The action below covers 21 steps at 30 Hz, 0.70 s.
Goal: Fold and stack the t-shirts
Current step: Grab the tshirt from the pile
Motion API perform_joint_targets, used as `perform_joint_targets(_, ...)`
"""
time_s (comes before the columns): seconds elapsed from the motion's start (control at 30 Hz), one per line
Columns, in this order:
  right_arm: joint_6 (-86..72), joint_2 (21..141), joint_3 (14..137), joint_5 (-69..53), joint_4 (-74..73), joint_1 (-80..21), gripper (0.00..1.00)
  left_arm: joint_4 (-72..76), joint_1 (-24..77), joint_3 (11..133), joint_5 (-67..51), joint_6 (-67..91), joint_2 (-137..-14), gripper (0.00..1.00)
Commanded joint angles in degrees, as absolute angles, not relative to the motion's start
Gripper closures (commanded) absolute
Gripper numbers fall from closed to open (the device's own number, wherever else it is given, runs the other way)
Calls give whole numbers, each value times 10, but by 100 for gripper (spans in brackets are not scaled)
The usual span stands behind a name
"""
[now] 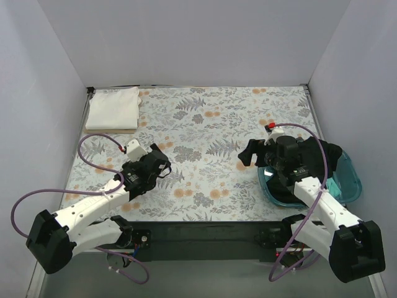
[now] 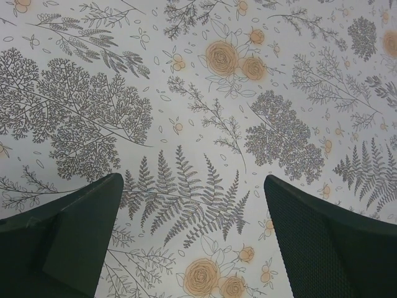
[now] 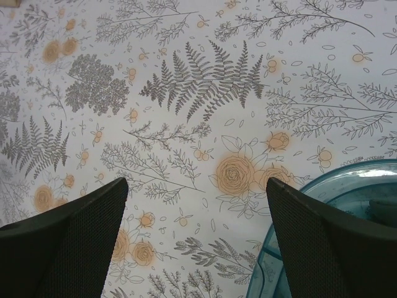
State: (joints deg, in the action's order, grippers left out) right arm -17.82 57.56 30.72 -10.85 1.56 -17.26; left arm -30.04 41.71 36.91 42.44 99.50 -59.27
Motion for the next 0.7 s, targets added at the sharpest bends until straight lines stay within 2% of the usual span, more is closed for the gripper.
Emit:
perform_joint_targets(0.0,-173,555,309,-104,39,-170,2,-307,418,367,449,1007,-570,3)
perform_joint_targets(0.17,-163,547,337,-82,5,-170,2,-305,418,359,440,1012,-563,3)
perform_joint_targets(0.43,-192,553,424,180,-175,-147,2,-303,418,358,437,1013,-570,2)
perform_joint_targets(0.67,-201,543,419,149,-239,-10,2,-295,418,353,432,1011,-564,2)
